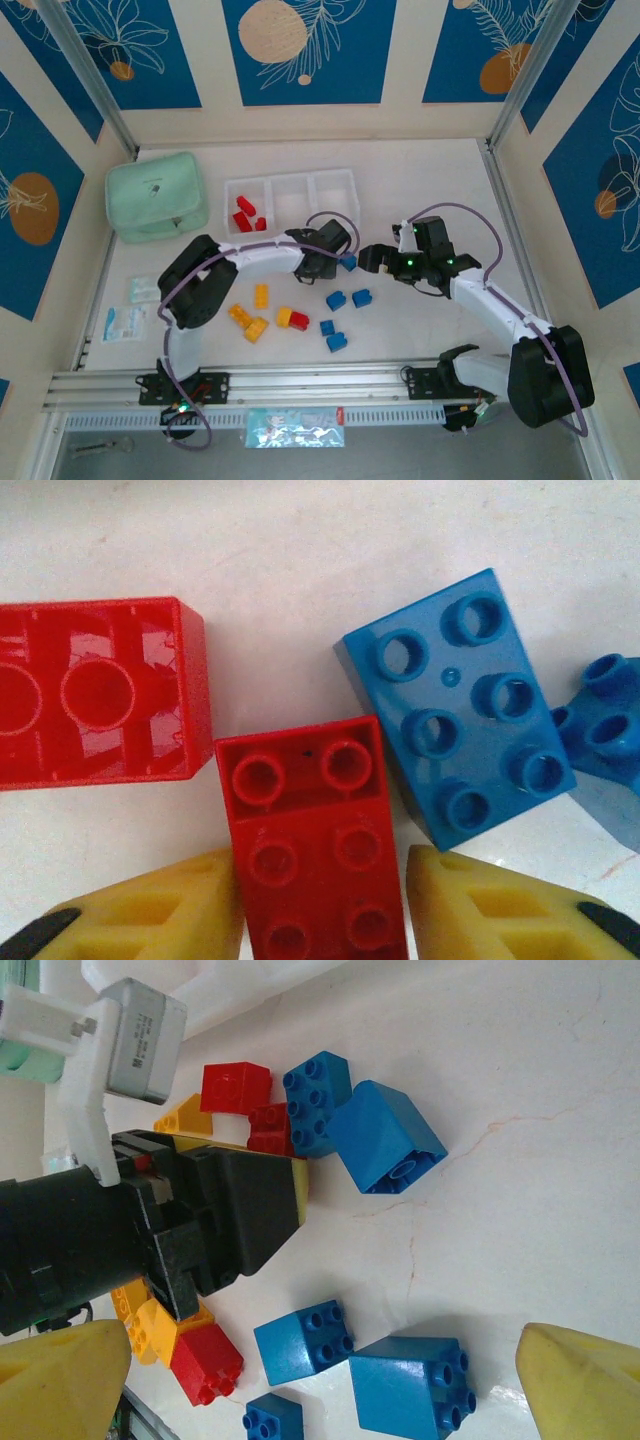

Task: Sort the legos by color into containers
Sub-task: Pick up the lego from the center of the table.

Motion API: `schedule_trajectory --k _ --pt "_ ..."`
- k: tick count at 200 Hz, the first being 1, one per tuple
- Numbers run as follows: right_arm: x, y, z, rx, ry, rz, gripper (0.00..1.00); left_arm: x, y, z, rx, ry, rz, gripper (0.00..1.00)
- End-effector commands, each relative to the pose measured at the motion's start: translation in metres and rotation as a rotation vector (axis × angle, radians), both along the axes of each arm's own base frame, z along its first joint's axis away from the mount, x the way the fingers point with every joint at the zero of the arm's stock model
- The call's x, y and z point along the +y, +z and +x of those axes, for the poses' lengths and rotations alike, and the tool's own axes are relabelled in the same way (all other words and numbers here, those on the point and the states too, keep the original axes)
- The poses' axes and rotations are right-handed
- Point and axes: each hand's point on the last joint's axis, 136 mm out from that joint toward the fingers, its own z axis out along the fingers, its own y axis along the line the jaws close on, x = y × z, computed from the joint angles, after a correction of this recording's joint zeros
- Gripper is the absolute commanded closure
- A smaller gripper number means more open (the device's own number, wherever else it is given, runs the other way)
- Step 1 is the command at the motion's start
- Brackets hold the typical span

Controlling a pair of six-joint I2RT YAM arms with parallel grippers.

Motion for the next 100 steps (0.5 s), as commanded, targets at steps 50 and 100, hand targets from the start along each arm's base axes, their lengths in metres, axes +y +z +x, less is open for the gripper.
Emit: schedule_trajectory --k 50,100 --pt "0.003 0.005 -0.005 -0.005 0.03 0.017 0.01 0.014 0.015 -0.007 -0.026 -0.002 0.034 0.74" --pt "0.017 0.02 -0.006 -0.039 0.095 0.004 0.01 0.041 0.043 -0.025 -0.07 0.022 0.0 0.76"
